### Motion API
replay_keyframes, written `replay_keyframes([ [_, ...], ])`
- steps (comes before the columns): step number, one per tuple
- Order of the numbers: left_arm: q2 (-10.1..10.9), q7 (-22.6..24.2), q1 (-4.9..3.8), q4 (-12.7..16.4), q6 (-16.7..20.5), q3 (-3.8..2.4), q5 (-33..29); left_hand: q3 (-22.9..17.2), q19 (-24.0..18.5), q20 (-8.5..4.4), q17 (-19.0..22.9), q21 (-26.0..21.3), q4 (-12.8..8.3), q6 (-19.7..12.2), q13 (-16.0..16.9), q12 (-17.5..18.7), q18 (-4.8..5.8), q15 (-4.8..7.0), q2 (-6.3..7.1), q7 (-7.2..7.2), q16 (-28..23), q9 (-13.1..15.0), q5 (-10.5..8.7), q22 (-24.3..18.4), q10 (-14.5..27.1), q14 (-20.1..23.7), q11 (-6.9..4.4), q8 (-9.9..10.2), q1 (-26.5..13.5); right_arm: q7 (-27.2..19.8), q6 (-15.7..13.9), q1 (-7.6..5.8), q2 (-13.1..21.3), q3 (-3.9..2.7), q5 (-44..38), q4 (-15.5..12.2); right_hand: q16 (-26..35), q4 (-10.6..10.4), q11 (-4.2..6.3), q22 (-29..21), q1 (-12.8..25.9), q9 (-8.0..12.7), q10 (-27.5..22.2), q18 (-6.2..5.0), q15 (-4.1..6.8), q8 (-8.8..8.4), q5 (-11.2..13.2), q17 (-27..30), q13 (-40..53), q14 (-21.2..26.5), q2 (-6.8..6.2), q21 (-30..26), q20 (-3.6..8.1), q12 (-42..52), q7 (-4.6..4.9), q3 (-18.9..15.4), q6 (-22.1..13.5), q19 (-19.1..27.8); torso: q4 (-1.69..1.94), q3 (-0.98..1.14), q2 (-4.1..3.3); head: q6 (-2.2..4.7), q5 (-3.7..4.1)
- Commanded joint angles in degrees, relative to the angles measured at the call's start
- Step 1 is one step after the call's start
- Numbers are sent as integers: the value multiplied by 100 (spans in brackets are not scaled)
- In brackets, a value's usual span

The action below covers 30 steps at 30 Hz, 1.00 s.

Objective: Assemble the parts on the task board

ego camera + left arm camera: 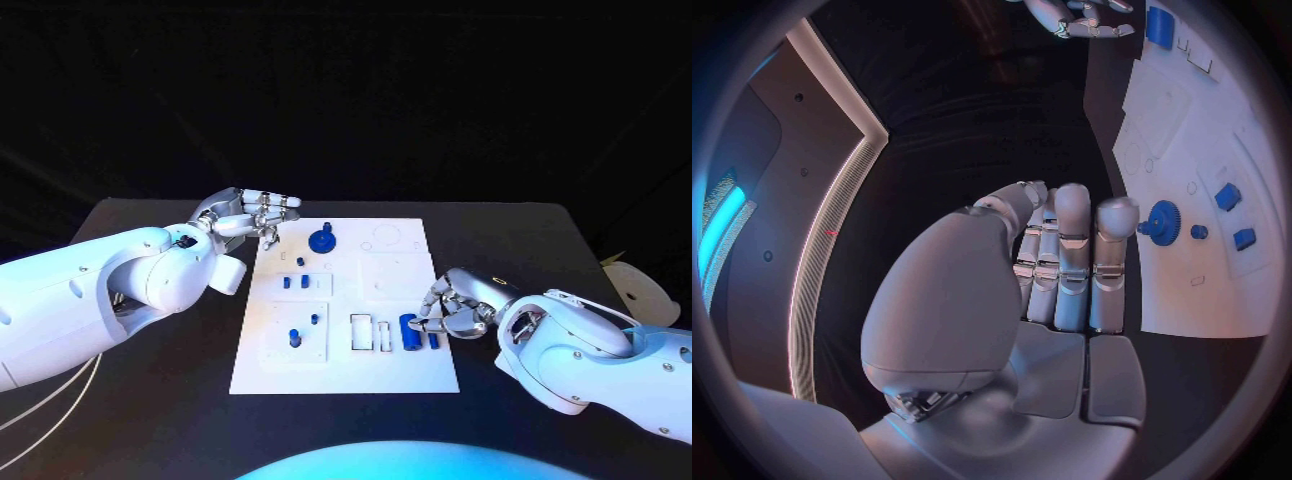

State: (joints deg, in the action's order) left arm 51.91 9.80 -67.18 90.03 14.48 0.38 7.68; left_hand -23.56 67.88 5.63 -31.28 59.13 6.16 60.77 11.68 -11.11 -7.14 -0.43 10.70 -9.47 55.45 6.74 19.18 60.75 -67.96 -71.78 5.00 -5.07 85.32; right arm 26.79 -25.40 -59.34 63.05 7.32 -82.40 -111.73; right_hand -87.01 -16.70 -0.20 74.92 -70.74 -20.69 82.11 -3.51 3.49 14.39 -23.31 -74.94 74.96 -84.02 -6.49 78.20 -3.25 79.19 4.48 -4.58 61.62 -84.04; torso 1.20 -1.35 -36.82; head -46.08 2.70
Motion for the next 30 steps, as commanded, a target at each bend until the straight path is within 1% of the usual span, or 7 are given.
replay_keyframes([
  [1, 1, 36, -4, 18, -84, -2, -10, 22, -1, 12, 5, -35, -26, -12, 5, -30, -101, -10, -40, -29, -23, -5, -7, -5, 32, 38, 14, -20, -25, 309, 132, 39, -54, 4, -325, 35, -31, -1, 5, 1163, 29, -16, 32, 117, 2, 40, -28, -842, 248, -466, 46, 32, 43, 25, -6, -47, -20, -171, -8, -5, -5, -7, -7],
  [3, 4, 36, -4, 18, -86, 0, -10, 22, -1, 12, 5, -35, -26, -12, 5, -30, -101, -10, -40, -29, -23, -5, -7, -5, 32, 38, 14, -20, -25, 345, 159, 65, -108, 4, -358, 74, -32, -2, 9, 1165, 49, -37, 35, 117, 5, 51, -42, -844, 256, -466, 58, 33, 45, 27, -11, -73, -13, -172, -14, -4, -7, -6, -11],
  [6, 6, 35, -3, 20, -92, 2, -10, 22, -1, 12, 5, -35, -26, -12, 5, -30, -101, -10, -40, -29, -23, -5, -7, -5, 32, 38, 14, -20, -25, 384, 201, 100, -158, 5, -391, 123, -34, -4, 14, 1168, 76, -63, 38, 118, 8, 63, -52, -847, 265, -467, 75, 36, 47, 30, -17, -105, -6, -173, -6, -4, -6, -22, -11],
  [10, 12, 33, -3, 22, -95, 3, -11, 22, -1, 12, 5, -35, -26, -12, 5, -30, -101, -10, -40, -29, -23, -5, -7, -5, 32, 38, 14, -20, -25, 432, 266, 133, -197, 6, -429, 171, -33, -7, 19, 1169, 113, -90, 39, 118, 12, 76, -60, -846, 271, -466, 95, 34, 50, 30, -23, -138, 1, -174, -8, -3, -8, -27, -16],
  [16, 28, 29, -3, 30, -102, 5, -11, 26, 0, 13, 6, -37, -23, -13, 6, -34, -101, -11, -43, -30, -22, -6, -7, -6, 34, 38, 14, -22, -33, 506, 392, 196, -273, 6, -476, 233, -30, -10, 25, 1171, 187, -132, 38, 117, 18, 91, -59, -838, 276, -464, 111, 27, 54, 24, -31, -205, 1, -172, -12, -7, -8, -47, -24],
  [22, 35, 25, -3, 33, -112, 6, -11, 31, 0, 14, 9, -40, -18, -14, 7, -36, -101, -12, -43, -30, -23, -7, -8, -8, 38, 38, 16, -23, -43, 545, 426, 259, -366, 6, -486, 309, -29, -11, 27, 1171, 215, -149, 39, 116, 19, 95, -56, -834, 280, -463, 120, 23, 56, 23, -33, -228, -2, -171, -12, -6, -7, -65, -32],
  [30, 38, 15, -3, 32, -126, 7, -11, 31, 0, 14, 9, -40, -18, -14, 7, -36, -101, -12, -43, -30, -23, -7, -8, -8, 38, 38, 16, -23, -43, 576, 399, 336, -576, 6, -468, 470, -28, -14, 30, 1171, 288, -185, 40, 115, 22, 102, -32, -834, 288, -462, 144, 13, 59, 22, -36, -281, -12, -169, -8, -11, -12, -82, -31],
])
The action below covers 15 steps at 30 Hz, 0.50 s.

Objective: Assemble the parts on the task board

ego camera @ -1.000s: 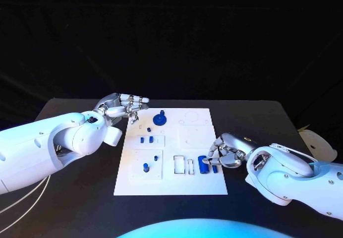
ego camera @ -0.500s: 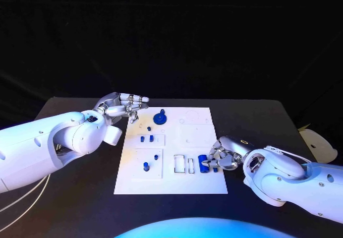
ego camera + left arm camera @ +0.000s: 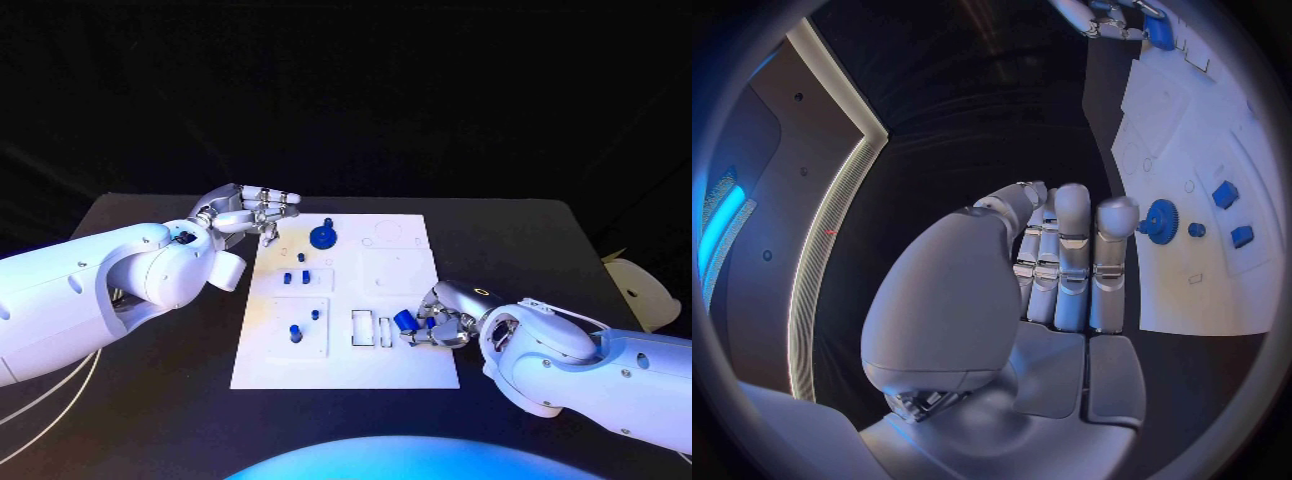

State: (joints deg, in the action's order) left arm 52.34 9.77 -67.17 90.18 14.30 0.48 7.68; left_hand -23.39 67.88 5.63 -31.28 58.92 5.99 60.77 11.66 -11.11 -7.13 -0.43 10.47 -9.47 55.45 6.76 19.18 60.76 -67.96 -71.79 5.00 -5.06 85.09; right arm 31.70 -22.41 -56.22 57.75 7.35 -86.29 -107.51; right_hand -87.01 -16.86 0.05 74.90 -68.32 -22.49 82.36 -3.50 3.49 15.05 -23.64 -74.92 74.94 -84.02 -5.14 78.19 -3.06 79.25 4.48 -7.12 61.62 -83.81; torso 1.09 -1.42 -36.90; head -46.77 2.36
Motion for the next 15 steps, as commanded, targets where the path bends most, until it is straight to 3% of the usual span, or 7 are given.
replay_keyframes([
  [1, -5, 17, -4, 16, -110, -3, -10, 17, -2, 14, 12, -23, 0, -15, 9, -38, -101, -13, -21, -31, -23, -9, -8, -12, 40, 39, 16, -24, -25, 93, 100, 31, -68, 3, -77, 69, -29, 1, 5, 1173, 50, -7, 16, 114, 22, 37, 3, -836, 292, -462, 11, 12, 40, 16, -36, -30, -12, -191, 2, -3, 1, -18, -1],
  [11, -4, 8, -3, 13, -119, -1, -10, 20, -3, 14, 14, -27, 2, -15, 9, -39, -102, -13, -22, -31, -24, -10, -8, -15, 42, 39, 17, -25, -30, 162, 150, 73, -196, 3, -61, 225, -31, 15, 13, 1178, 33, -56, 21, 115, 28, 52, -68, -841, 305, -463, 80, 14, 45, 16, -46, -40, -15, -194, 0, -4, 9, -19, -25],
  [15, -4, 9, -3, 14, -118, -1, -10, 20, -3, 14, 14, -27, 2, -15, 9, -39, -102, -13, -22, -31, -24, -10, -8, -15, 42, 39, 17, -25, -30, 188, 14, 80, -199, 3, -61, 196, -36, 23, 22, 1184, -45, -108, 29, 116, 35, 69, -183, -852, 324, -465, 137, 20, 51, 20, -55, -39, -19, -199, -2, -2, 17, -18, -35],
])
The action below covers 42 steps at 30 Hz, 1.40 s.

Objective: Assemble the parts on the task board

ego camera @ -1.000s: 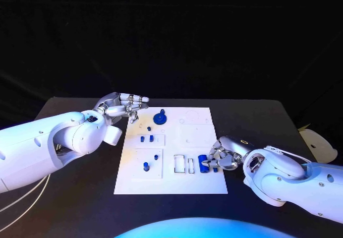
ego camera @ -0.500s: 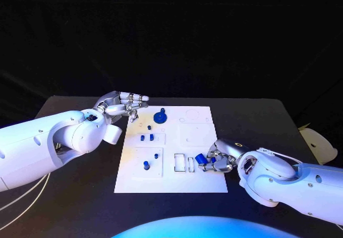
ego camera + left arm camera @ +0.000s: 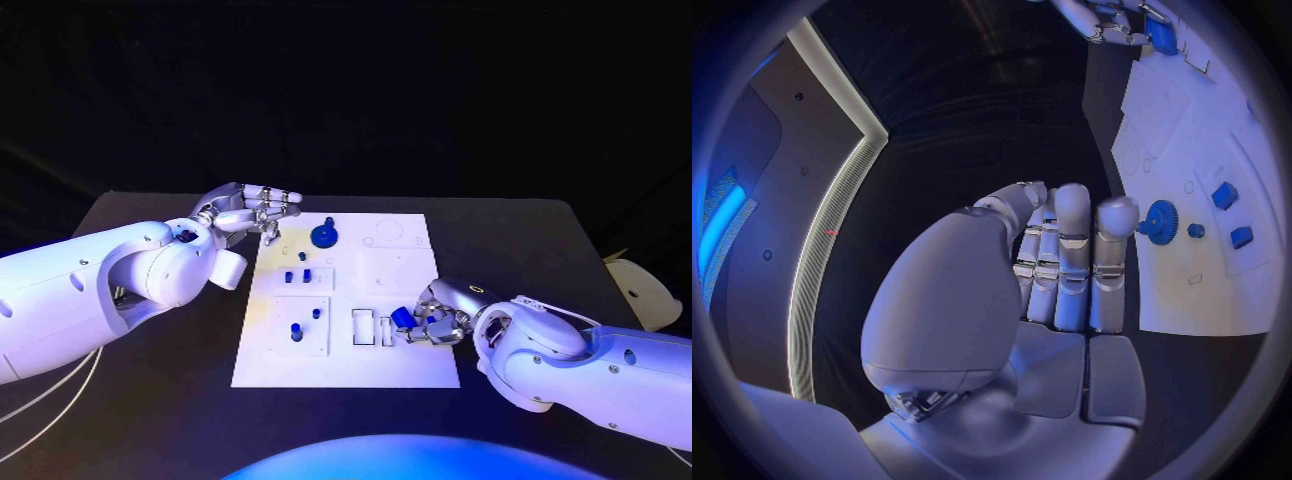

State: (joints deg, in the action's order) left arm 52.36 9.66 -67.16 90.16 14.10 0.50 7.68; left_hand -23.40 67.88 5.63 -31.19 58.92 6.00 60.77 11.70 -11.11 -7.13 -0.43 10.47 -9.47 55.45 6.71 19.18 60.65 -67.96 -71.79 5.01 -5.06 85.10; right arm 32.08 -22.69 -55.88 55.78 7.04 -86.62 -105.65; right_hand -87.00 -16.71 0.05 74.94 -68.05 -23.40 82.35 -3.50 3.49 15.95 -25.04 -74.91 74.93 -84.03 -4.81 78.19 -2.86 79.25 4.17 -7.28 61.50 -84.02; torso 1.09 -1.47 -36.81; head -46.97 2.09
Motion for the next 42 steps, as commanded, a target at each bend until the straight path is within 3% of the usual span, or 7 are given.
replay_keyframes([
  [1, -4, 19, -4, 16, -98, -3, -10, 20, -3, 14, 5, -27, 2, -15, 5, -39, -102, -13, -22, -31, -24, -5, -8, -5, 42, 39, 16, -25, -30, 152, -16, 48, 9, 33, -29, -15, -38, 10, 25, 1183, -94, -32, 35, 118, 38, -14, -80, -857, 334, -466, 117, 26, 33, 25, -27, -23, -4, -181, -2, 5, 11, 6, -16],
  [7, 1, 17, -2, 11, -95, 2, -11, 20, -3, 14, 5, -27, 2, -15, 5, -39, -102, -13, -22, -31, -24, -5, -8, -5, 42, 39, 16, -25, -30, 125, -413, 24, 158, 16, 41, -313, -55, 5, 43, 1204, -143, -93, 59, 129, 51, 16, -235, -896, 366, -474, 188, 82, 44, 41, -46, -34, 25, -206, -5, 4, 12, 12, -31],
  [14, -16, 20, 0, 5, -101, 7, -14, 20, -3, 14, 5, -27, 2, -15, 5, -39, -102, -13, -22, -31, -24, -5, -8, -5, 42, 39, 16, -25, -30, 65, -695, -166, 164, -5, 204, -581, -64, 1, 57, 1214, -150, -133, 77, 135, 63, 32, -347, -916, 387, -479, 256, 109, 54, 49, -61, -42, 46, -219, -3, 1, 8, 51, -9],
  [24, -34, 18, 1, 8, -109, 10, -26, 27, -4, 16, 8, -37, 10, -20, 6, -45, -103, -15, -27, -31, -22, -9, -6, -12, 51, 39, 17, -26, -46, -37, -439, -211, -249, -5, 732, -419, -66, -5, 59, 1214, -133, -147, 84, 134, 66, 32, -371, -920, 394, -480, 294, 102, 58, 51, -63, -48, 46, -217, 17, -1, -3, 50, -16],
  [27, -36, 16, 1, 13, -111, 10, -27, 27, -4, 16, 8, -37, 10, -20, 6, -45, -103, -15, -27, -31, -22, -9, -6, -12, 51, 39, 17, -26, -46, -51, -338, -196, -363, -3, 840, -338, -63, -7, 60, 1210, -111, -154, 68, 131, 67, 32, -360, -913, 367, -478, 312, 86, 59, 24, -63, -58, 46, -212, 3, 2, -4, 33, -44],
  [35, -34, 11, 0, 22, -110, 11, -29, 27, -4, 16, 8, -37, 10, -20, 6, -45, -103, -15, -27, -31, -22, -9, -6, -12, 51, 39, 17, -26, -46, -72, -215, -178, -569, 2, 986, -166, -59, -7, 78, 1209, 123, -232, 25, 127, 82, 53, -146, -904, 261, -476, 402, 65, 73, -96, -86, -196, 78, -210, -2, -1, -1, 12, -50],
  [42, -38, 13, 0, 20, -141, 11, -32, 27, -4, 16, 8, -37, 10, -20, 6, -45, -103, -15, -27, -31, -22, -9, -6, -12, 51, 39, 17, -26, -46, -74, -105, -176, -637, 2, 1005, -68, -62, -9, 100, 1211, 255, -294, 65, 128, 99, 98, -67, -910, 307, -477, 405, 66, 85, -66, -116, -300, 147, -212, -4, 1, -4, 4, -59],
])
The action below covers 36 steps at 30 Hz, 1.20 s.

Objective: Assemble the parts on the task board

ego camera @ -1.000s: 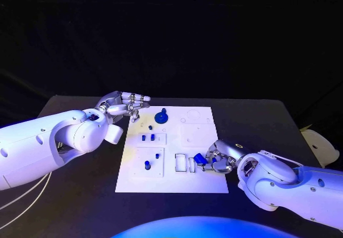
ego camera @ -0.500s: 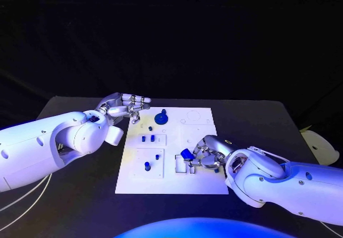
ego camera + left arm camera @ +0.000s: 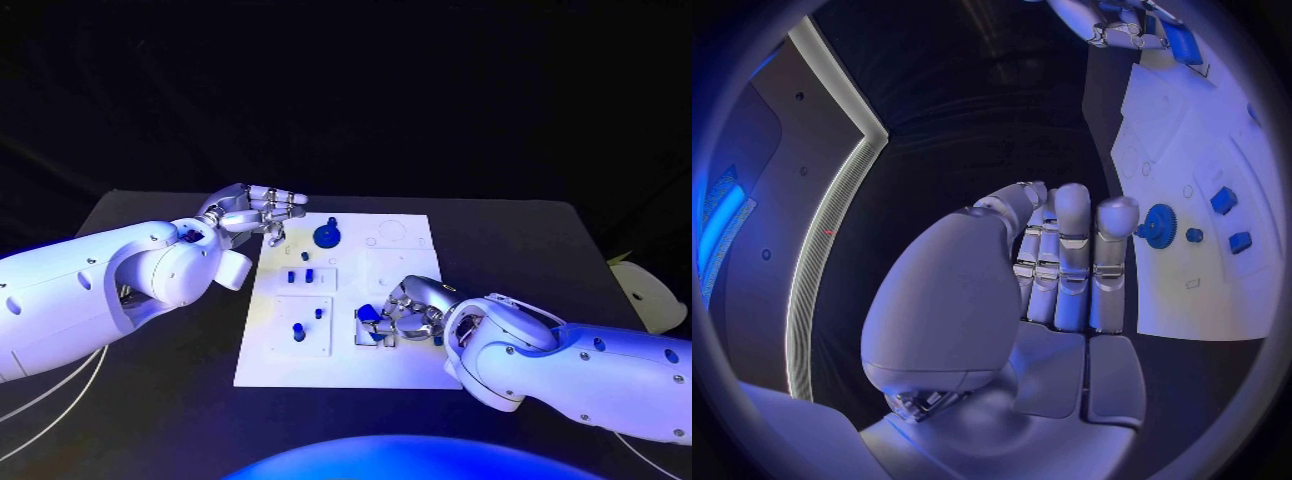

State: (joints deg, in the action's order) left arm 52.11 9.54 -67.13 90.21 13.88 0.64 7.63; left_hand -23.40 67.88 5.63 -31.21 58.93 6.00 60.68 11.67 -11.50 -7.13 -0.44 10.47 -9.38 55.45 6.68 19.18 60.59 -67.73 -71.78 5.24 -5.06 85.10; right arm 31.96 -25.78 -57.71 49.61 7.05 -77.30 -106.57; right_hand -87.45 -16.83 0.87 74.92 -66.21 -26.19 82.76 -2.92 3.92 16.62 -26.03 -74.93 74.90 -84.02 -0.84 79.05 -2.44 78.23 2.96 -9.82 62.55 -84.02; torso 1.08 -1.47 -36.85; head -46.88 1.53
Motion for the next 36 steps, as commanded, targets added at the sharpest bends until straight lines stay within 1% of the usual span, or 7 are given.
replay_keyframes([
  [1, -12, 29, -3, 15, -138, -3, -30, 29, -5, 16, 14, -41, 11, -13, 9, -7, -103, -15, -28, -40, -24, -7, -5, -8, 29, 40, -7, -26, -49, -63, 213, 7, -28, 1, 75, 33, -16, 2, 24, 1214, 122, -29, 29, 70, 61, 42, 63, -905, 314, -476, 10, -22, 47, 37, -2, -78, 57, -212, -5, 1, 0, -6, -7],
  [9, -12, 39, -3, 21, -209, -3, -37, 31, -7, 17, 21, -46, 12, -15, 10, -8, -104, -15, -28, -40, -27, -8, -5, -12, 32, 42, -6, -27, -53, -5, 214, 7, -85, 1, -11, 103, -9, 3, 37, 1207, 324, -112, 34, 65, 74, 69, 451, -891, 319, -473, 5, -54, 64, 15, -15, -218, 58, -205, -5, 2, -1, -10, -14],
  [13, -6, 37, -3, 23, -218, -3, -37, 33, -6, 17, 28, -47, 14, -19, 10, -9, -104, -16, -28, -41, -30, -9, -4, -12, 38, 45, -5, -26, -57, 49, 182, 6, -103, 1, -97, 147, 11, -3, 25, 1189, 607, -177, 8, 53, 68, 71, 1312, -847, 291, -463, -105, -129, 63, -41, -2, -289, 16, -181, 0, 1, 0, -16, -9],
  [16, -3, 35, -3, 23, -227, -3, -37, 12, -3, 16, 35, -52, -3, -25, 11, -17, -105, -13, -55, -39, -32, -14, 11, -14, 51, 52, -8, -28, -30, 59, 164, 6, -111, 1, -177, 159, 26, -12, 11, 1176, 788, -207, -18, 43, 58, 63, 1603, -815, 261, -456, -229, -182, 54, -88, 11, -241, -20, -165, -1, 4, -2, -15, -8],
  [18, -3, 34, -3, 22, -228, -3, -38, 12, -3, 16, 35, -52, -3, -25, 11, -17, -105, -13, -55, -39, -32, -14, 11, -14, 51, 52, -8, -28, -30, 58, 172, 6, -114, 1, -219, 153, 32, -16, 8, 1173, 906, -220, -34, 41, 54, 62, 1676, -803, 241, -454, -276, -196, 50, -116, 16, -207, -31, -161, -5, 6, -2, -18, -11],
  [28, 3, 30, -3, 17, -228, -3, -38, 11, -5, 16, 32, -57, -4, -26, 11, -18, -106, -13, -56, -40, -30, -15, 11, -18, 53, 51, -7, -28, -31, 24, 203, 13, -75, 1, -350, -18, 31, -11, 7, 1175, 1055, -250, -25, 42, 51, 67, 1673, -811, 259, -456, -288, -194, 45, -111, 18, -101, -35, -164, -11, 9, 0, -31, -12],
  [36, 12, 23, -2, 14, -222, -2, -38, 14, -5, 17, 36, -59, -1, -27, 12, -19, -106, -14, -56, -42, -31, -16, 9, -20, 56, 52, -5, -29, -37, -6, 298, 24, 91, 1, -410, -216, 17, 11, 32, 1192, 874, -319, 26, 53, 69, 100, 1011, -844, 327, -464, -98, -140, 58, -64, -11, 58, 10, -190, -4, 7, 2, -44, -16],
])
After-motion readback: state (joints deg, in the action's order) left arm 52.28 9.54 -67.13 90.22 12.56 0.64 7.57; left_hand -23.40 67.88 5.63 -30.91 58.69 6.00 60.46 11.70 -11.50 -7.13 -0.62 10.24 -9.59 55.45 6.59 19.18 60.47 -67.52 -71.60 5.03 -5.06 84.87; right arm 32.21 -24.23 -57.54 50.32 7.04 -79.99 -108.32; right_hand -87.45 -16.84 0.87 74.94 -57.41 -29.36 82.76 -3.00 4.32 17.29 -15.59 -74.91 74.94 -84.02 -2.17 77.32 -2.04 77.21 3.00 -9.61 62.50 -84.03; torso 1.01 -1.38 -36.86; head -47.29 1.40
